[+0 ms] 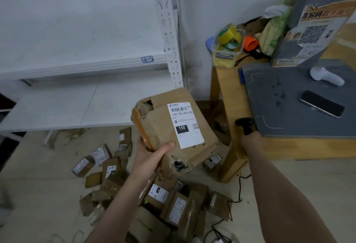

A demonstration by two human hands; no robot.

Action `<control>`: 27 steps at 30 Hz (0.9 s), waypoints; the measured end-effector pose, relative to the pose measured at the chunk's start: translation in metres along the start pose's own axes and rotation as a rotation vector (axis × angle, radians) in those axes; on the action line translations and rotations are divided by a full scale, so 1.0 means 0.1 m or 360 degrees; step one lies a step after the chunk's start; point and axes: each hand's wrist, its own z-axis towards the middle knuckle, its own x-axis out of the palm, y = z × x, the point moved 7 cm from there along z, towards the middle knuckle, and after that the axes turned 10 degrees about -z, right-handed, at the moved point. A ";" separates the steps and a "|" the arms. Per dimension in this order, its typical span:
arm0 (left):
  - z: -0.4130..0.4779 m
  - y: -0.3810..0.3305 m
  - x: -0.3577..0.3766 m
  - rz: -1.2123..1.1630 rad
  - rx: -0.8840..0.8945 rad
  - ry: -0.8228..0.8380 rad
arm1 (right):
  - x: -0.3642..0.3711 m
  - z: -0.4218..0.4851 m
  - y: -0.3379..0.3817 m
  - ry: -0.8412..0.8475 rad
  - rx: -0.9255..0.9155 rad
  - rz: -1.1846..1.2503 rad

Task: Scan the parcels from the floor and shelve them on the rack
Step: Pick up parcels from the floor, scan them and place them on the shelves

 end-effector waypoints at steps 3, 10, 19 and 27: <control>0.12 -0.01 -0.05 0.0022 -0.0015 -0.0030 | 0.11 -0.02 0.03 -0.0012 -0.0010 0.0137; 0.33 -0.01 -0.18 0.0082 -0.0032 -0.0101 | 0.16 -0.72 0.40 -0.0070 -0.0309 0.0603; 0.29 -0.18 -0.40 0.0203 0.0304 0.0144 | 0.11 -2.31 0.83 0.0229 -0.0861 0.0875; 0.11 -0.22 -0.49 0.0349 0.0420 0.0346 | 0.11 -2.91 0.97 0.0059 -0.0854 0.0905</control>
